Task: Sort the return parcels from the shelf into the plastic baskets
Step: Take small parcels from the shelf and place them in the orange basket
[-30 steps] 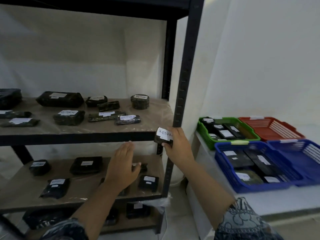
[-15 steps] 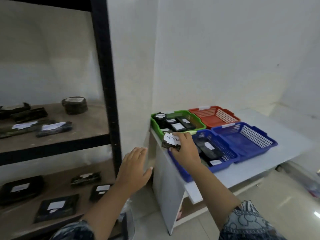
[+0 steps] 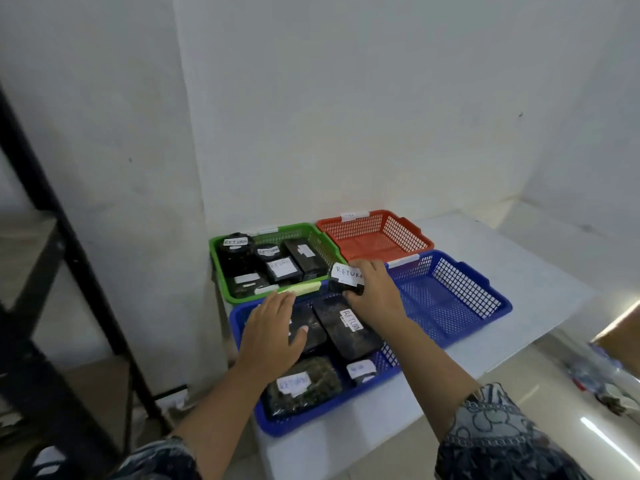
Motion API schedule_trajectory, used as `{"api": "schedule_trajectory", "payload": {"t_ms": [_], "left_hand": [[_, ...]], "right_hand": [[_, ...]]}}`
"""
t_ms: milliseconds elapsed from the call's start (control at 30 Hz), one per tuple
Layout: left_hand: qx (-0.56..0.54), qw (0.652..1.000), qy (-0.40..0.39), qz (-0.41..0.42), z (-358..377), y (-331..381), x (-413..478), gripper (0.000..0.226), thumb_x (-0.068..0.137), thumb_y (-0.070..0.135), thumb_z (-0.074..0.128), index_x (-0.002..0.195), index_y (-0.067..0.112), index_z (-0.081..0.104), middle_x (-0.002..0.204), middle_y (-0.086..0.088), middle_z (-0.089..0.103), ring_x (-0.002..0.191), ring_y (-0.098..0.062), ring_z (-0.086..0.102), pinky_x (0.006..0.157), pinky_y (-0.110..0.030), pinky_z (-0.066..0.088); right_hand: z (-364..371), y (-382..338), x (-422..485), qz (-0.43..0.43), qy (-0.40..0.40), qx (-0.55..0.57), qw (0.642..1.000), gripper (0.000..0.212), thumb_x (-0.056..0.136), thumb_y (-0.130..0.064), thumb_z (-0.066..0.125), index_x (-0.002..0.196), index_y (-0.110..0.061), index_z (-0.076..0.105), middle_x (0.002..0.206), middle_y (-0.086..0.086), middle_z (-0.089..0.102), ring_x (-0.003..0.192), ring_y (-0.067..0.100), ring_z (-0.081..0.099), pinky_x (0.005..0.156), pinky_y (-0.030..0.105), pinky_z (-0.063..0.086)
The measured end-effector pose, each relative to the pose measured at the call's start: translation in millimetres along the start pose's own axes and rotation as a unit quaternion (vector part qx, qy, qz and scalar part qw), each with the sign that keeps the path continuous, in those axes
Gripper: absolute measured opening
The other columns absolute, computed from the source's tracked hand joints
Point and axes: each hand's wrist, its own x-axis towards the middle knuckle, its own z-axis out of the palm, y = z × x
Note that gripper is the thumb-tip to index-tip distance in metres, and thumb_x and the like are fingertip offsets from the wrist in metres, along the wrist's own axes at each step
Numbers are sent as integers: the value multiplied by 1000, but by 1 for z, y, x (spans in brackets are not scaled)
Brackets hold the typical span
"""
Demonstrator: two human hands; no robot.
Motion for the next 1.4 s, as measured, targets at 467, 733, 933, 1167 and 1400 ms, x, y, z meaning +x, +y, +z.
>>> {"api": "schedule_trajectory", "payload": {"t_ms": [467, 733, 933, 1167, 1400], "left_hand": [[-58, 996, -52, -54, 102, 15, 169, 64, 92, 40, 49, 146, 13, 28, 150, 0, 31, 140, -17, 24, 113, -33, 27], [-90, 989, -52, -104, 154, 25, 231, 65, 92, 36, 49, 146, 12, 25, 151, -1, 26, 139, -15, 21, 113, -29, 22], [-84, 977, -11, -195, 184, 26, 283, 68, 93, 40, 47, 149, 15, 18, 157, 0, 11, 143, -13, 10, 109, -24, 9], [-84, 968, -2, -238, 216, 30, 294, 71, 91, 35, 48, 150, 15, 13, 158, -1, 5, 142, -15, 15, 112, -29, 25], [-86, 968, 22, -236, 222, 31, 292, 71, 89, 33, 43, 150, 17, 11, 157, 4, 4, 139, -12, 23, 107, -34, 37]], "right_hand": [[27, 111, 172, 6, -32, -46, 998, 53, 79, -17, 72, 128, -23, 52, 121, 0, 51, 113, 20, 47, 87, 36, 49], [70, 162, 267, 1, -76, -31, 997, 55, 76, -15, 73, 126, -24, 55, 120, 2, 49, 110, 21, 49, 83, 33, 50], [119, 191, 344, -43, -150, -17, 988, 57, 75, -8, 71, 129, -16, 54, 121, 7, 51, 112, 26, 50, 89, 37, 48], [175, 205, 397, -86, -204, -7, 975, 44, 74, -5, 67, 116, -6, 55, 117, 13, 54, 107, 30, 54, 88, 38, 46], [197, 217, 408, -105, -213, 25, 971, 47, 74, 0, 66, 119, -7, 55, 122, 12, 47, 104, 30, 55, 89, 40, 49]]}}
